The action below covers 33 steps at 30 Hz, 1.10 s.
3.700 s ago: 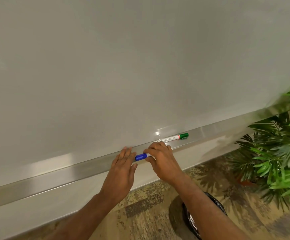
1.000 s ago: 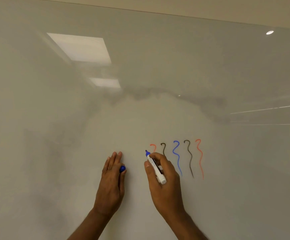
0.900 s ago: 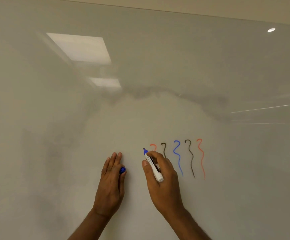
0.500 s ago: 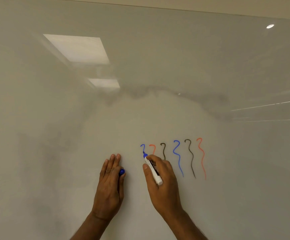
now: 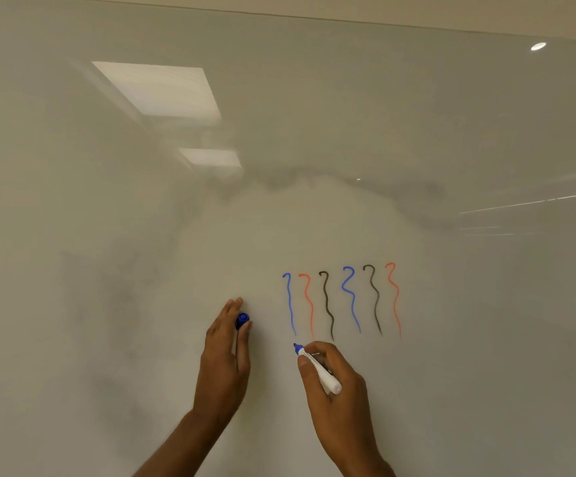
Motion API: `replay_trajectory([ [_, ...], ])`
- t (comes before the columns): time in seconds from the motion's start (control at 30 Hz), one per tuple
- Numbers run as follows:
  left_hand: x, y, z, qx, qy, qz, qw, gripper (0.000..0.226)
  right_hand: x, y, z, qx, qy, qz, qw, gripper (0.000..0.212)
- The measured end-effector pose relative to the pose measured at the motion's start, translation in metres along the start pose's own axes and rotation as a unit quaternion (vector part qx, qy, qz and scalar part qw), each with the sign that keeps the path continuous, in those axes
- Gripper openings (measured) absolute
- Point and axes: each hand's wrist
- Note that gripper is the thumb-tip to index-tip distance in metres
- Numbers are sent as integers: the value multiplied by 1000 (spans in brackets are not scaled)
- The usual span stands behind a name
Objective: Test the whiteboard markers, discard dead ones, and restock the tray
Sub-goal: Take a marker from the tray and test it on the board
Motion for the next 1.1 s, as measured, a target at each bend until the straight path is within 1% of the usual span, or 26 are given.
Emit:
replay_trajectory([
  [0.07,-8,-19,10,-86,-24,89,992,31,-11,20,0,53,25,1,998,7],
  [0.1,-11,-26,16,-152,-25,146,977,25,-17,31,0,72,44,6,996,9],
  [0.13,-12,-32,21,-237,-14,216,947,23,-22,40,-1,82,66,13,994,12],
  [0.17,-13,-37,28,-333,6,287,898,23,-27,48,-2,88,88,20,992,14],
  [0.2,-14,-40,35,-423,23,345,837,24,-32,55,-4,93,106,24,990,16],
  [0.23,-15,-43,43,-493,31,389,778,24,-36,60,-7,99,119,24,988,19],
  [0.27,-17,-46,51,-543,35,419,727,22,-41,65,-10,105,129,22,986,22],
  [0.3,-19,-49,58,-579,36,438,686,20,-44,68,-13,106,135,23,985,27],
  [0.33,-21,-51,66,-602,36,448,660,20,-48,71,-16,107,142,23,984,30],
  [0.37,-23,-54,72,-615,39,451,645,23,-50,74,-19,108,150,21,983,29],
  [0.4,-25,-57,79,-621,43,451,640,28,-53,77,-21,111,157,20,981,28],
  [0.47,-30,-62,88,-621,57,447,642,37,-57,81,-25,117,162,24,980,28],
  [0.63,-43,-66,100,-610,67,431,662,34,-65,84,-28,128,168,27,977,23],
  [0.67,-47,-67,101,-602,70,427,671,33,-66,83,-27,129,171,26,976,23],
  [0.77,-57,-75,99,-549,72,431,712,28,-68,78,-21,132,181,33,974,23],
  [0.8,-60,-77,98,-537,70,433,720,28,-68,76,-20,132,180,36,974,24],
  [0.9,-70,-87,89,-515,32,441,735,27,-71,69,-14,137,184,42,972,24],
  [1.1,-102,-95,72,-486,-55,472,734,24,-81,41,-11,176,196,2,965,19],
])
Point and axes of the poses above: each hand's wrist, its own x-axis towards the middle knuckle, its own z-axis out of the back of the hand, y = z × x, and after that the axes turned 7 degrees about x, right-handed
